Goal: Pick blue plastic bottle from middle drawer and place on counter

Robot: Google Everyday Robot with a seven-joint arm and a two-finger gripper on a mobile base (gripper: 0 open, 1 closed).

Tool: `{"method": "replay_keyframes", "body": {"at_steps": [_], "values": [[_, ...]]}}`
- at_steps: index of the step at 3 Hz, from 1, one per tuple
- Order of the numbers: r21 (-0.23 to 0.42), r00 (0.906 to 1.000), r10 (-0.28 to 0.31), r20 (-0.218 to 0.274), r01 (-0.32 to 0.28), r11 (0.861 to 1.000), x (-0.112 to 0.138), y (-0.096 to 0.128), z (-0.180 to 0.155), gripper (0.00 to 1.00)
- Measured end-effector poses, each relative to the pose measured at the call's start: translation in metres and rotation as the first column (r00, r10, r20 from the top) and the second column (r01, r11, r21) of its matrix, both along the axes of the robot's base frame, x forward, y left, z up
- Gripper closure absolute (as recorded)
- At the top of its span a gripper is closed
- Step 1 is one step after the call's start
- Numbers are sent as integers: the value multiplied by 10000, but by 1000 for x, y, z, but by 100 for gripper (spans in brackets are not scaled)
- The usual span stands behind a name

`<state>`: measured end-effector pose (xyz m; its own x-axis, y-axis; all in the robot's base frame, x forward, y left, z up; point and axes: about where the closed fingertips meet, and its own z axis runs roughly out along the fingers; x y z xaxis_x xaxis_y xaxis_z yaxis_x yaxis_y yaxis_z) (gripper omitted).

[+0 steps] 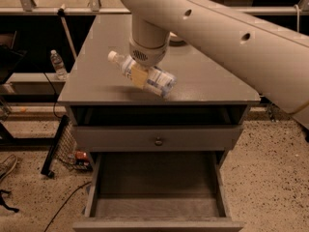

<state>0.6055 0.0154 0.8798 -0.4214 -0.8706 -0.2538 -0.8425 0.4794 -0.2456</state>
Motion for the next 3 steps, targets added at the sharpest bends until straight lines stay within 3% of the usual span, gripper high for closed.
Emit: {"method": "replay_keyframes", "body": {"at_steps": [3], "values": [[19, 9951, 201, -966, -200, 9998, 54, 8, -19, 100]]}}
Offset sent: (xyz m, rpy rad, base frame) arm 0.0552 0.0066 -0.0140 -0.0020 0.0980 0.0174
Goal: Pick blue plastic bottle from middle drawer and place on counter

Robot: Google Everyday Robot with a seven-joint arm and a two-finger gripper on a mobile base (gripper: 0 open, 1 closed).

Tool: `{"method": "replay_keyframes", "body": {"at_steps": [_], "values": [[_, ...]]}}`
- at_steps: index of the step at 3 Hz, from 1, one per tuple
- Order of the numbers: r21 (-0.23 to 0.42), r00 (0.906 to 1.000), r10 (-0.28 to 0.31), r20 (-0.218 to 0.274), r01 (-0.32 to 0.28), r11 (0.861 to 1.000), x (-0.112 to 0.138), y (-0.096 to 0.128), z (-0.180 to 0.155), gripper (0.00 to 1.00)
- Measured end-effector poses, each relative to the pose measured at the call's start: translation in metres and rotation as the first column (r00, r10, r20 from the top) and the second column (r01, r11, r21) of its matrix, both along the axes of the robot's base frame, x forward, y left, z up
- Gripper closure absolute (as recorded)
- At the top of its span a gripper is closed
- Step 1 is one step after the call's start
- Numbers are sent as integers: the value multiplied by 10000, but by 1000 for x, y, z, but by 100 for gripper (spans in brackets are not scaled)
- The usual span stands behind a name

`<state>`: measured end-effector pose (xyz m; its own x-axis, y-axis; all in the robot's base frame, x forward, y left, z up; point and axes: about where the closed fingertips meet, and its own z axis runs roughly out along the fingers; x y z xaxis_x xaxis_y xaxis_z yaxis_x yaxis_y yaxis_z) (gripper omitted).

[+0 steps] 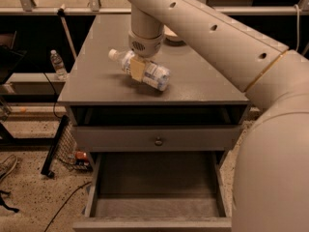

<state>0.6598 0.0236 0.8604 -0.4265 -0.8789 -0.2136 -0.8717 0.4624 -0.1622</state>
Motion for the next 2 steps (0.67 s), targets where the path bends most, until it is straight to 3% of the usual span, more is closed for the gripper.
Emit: {"method": "replay_keyframes", "body": {"at_steps": [1, 2], "values": [[52, 10000, 1, -4, -1, 10000, 4, 2, -2, 86], [83, 10000, 16, 16, -17, 10000, 6, 3, -4, 62]]}}
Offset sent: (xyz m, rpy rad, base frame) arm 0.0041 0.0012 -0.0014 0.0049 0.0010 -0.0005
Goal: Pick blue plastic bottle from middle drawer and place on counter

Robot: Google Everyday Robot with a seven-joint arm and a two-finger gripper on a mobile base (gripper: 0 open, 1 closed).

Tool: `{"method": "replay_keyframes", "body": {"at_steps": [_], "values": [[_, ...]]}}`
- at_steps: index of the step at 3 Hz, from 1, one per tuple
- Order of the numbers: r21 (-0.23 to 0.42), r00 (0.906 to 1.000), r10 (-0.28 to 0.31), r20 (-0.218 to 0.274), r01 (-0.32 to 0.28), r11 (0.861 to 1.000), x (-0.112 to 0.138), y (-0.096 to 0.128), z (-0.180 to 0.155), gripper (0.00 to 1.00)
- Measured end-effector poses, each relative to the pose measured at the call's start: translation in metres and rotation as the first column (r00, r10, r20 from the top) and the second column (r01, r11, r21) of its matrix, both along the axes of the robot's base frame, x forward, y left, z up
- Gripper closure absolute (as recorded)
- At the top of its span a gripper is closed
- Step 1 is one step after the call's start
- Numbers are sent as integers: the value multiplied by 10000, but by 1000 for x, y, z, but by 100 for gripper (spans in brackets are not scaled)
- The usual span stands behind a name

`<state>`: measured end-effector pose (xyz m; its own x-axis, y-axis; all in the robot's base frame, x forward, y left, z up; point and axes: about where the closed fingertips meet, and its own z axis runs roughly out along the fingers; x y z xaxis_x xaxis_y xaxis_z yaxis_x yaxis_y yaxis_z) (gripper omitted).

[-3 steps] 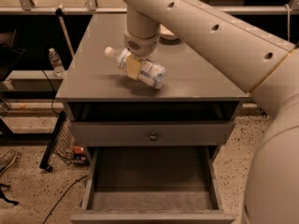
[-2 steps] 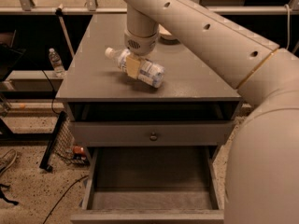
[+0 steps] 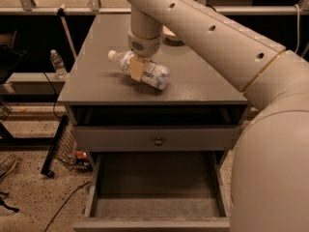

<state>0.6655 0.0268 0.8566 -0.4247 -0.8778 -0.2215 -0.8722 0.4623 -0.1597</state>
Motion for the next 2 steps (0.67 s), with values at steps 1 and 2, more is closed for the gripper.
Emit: {"method": "replay_keyframes", "body": {"at_steps": [1, 2], "values": [[26, 10000, 17, 16, -17, 10000, 1, 2, -2, 39], [48, 10000, 33, 28, -33, 10000, 3, 3, -4, 16]]}}
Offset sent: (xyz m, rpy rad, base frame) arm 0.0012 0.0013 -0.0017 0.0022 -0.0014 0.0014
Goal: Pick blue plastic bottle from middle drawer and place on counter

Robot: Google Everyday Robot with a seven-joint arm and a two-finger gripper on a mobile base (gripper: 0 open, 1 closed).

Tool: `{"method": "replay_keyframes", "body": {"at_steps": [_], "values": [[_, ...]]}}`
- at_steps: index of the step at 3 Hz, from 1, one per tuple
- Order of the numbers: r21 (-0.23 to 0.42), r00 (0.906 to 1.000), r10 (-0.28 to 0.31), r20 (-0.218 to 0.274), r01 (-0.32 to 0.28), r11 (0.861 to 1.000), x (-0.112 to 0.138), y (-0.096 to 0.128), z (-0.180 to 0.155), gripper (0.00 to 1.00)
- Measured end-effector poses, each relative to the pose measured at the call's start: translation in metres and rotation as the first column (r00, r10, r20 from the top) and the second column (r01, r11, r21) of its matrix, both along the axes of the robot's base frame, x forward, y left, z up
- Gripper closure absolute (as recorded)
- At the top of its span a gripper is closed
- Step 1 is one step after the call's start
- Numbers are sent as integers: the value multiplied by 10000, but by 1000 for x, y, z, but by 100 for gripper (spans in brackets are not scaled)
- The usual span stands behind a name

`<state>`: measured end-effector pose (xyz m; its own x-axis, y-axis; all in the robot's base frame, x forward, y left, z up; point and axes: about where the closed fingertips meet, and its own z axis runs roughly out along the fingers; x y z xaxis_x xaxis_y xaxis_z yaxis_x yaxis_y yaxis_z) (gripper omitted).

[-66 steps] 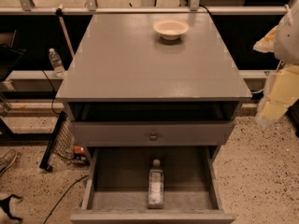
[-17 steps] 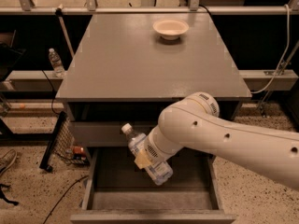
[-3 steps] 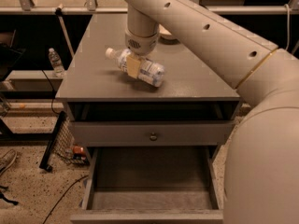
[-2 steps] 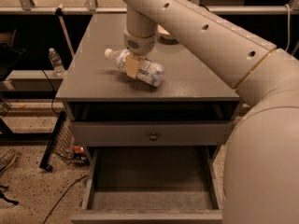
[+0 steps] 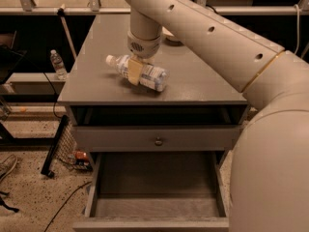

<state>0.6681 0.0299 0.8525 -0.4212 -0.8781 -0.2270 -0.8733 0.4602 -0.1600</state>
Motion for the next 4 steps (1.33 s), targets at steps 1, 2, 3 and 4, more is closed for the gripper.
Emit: {"method": "replay_keyframes", "body": {"at_steps": [1, 2, 3, 4], "values": [[21, 10000, 17, 9, -17, 10000, 1, 2, -2, 0], [22, 10000, 17, 9, -17, 10000, 1, 2, -2, 0], [-95, 9992, -206, 352, 210, 9997, 6, -18, 9, 0], [-40, 9964, -446, 726, 450, 9990, 13, -47, 26, 0]]}}
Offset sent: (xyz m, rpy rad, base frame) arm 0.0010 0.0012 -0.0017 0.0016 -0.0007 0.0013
